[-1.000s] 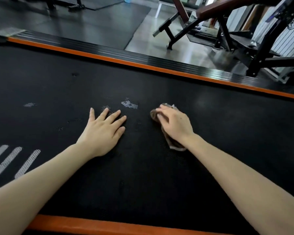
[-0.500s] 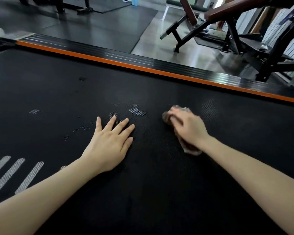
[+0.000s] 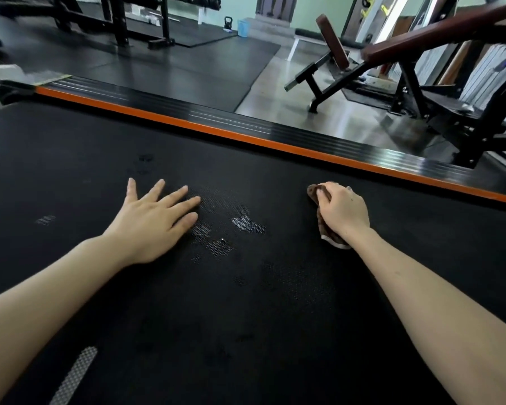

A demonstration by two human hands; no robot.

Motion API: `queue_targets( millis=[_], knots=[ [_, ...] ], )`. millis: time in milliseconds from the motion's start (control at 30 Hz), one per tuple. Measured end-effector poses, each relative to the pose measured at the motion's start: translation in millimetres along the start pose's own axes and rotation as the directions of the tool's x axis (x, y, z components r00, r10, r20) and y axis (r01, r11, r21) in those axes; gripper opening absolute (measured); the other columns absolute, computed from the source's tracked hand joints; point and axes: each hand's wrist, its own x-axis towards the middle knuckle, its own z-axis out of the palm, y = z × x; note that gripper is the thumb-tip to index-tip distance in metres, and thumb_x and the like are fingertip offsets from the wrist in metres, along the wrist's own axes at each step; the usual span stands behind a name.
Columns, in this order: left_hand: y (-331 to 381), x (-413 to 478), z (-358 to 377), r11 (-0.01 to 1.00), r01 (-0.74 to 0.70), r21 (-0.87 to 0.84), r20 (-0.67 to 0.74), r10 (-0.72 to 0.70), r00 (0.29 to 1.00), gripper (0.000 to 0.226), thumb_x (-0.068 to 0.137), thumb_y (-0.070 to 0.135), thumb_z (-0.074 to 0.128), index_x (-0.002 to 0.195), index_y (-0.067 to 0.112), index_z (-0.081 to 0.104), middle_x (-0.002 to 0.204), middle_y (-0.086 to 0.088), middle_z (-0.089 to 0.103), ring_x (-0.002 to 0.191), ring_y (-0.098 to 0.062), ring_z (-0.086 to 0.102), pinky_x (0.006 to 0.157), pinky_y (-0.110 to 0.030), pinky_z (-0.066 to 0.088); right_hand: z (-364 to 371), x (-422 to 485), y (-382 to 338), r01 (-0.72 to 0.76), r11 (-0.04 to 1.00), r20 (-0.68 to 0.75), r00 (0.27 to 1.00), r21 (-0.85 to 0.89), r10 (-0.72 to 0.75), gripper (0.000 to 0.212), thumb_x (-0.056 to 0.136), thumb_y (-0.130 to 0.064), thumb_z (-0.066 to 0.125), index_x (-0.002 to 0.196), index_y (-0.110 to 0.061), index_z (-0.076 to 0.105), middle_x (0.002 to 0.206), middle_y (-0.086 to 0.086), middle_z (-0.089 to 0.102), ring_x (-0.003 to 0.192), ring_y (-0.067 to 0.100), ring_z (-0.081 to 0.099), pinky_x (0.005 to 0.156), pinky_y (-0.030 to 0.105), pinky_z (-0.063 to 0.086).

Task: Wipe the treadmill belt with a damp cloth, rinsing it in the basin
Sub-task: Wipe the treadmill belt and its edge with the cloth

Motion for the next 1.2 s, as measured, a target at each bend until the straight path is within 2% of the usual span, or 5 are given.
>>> queue_targets(
  millis=[500, 667, 833, 1100, 1200],
  knots=[
    [-12, 10, 13, 0.997, 0.014, -0.075, -0.040, -0.017, 0.999, 0.090, 0.065, 0.064, -0.023, 0.148, 0.043, 0.006, 0.158, 0.015, 0.004, 0.146, -0.027, -0.001, 0.116, -0.053, -0.001, 26, 73, -31, -0.180, 0.971, -0.048, 0.984, -0.159, 0.174, 0.033, 0.098, -0.029, 0.035, 0.110, -0.009, 0.059, 0.115, 0.013, 0.061, 0.111, 0.035, 0.050, 0.100, 0.043, 0.035],
    [-11, 10, 11, 0.996, 0.017, -0.086, -0.023, -0.019, 1.000, 0.088, 0.067, 0.065, -0.023, 0.147, 0.044, 0.006, 0.157, 0.016, 0.004, 0.146, -0.026, -0.003, 0.116, -0.054, -0.003, 40, 49, -85, 0.180, 0.983, 0.054, 0.982, -0.031, -0.178, 0.029, 0.095, -0.032, 0.044, 0.116, -0.023, 0.063, 0.123, 0.004, 0.061, 0.114, 0.029, 0.054, 0.091, 0.034, 0.040],
    [-10, 8, 9, 0.995, 0.036, -0.091, -0.002, -0.036, 0.999, 0.055, 0.094, 0.054, 0.002, 0.148, 0.042, 0.006, 0.158, 0.014, 0.004, 0.146, -0.026, -0.003, 0.115, -0.056, -0.003, 29, -17, -98, 0.424, 0.903, 0.132, 0.893, 0.074, -0.430, 0.040, 0.092, -0.039, 0.052, 0.130, -0.025, 0.056, 0.140, 0.000, 0.051, 0.131, 0.017, 0.043, 0.107, 0.032, 0.032],
    [-9, 5, 11, 0.995, 0.031, -0.094, -0.021, -0.033, 0.999, 0.054, 0.095, 0.052, 0.004, 0.148, 0.041, 0.005, 0.158, 0.012, 0.002, 0.146, -0.027, -0.004, 0.113, -0.059, -0.005, -26, -156, -62, 0.726, 0.622, 0.123, 0.616, 0.294, -0.778, 0.037, 0.095, -0.039, 0.047, 0.125, -0.022, 0.061, 0.136, 0.001, 0.055, 0.129, 0.014, 0.047, 0.111, 0.034, 0.033],
    [-9, 4, 10, 0.996, 0.031, -0.085, -0.024, -0.034, 0.999, 0.054, 0.095, 0.052, 0.004, 0.148, 0.041, 0.006, 0.158, 0.012, 0.003, 0.146, -0.028, -0.003, 0.112, -0.060, -0.005, -18, -111, -47, 0.642, 0.734, 0.094, 0.736, 0.221, -0.671, 0.035, 0.093, -0.035, 0.048, 0.122, -0.023, 0.063, 0.133, -0.003, 0.057, 0.129, 0.008, 0.046, 0.113, 0.035, 0.029]
  ],
)
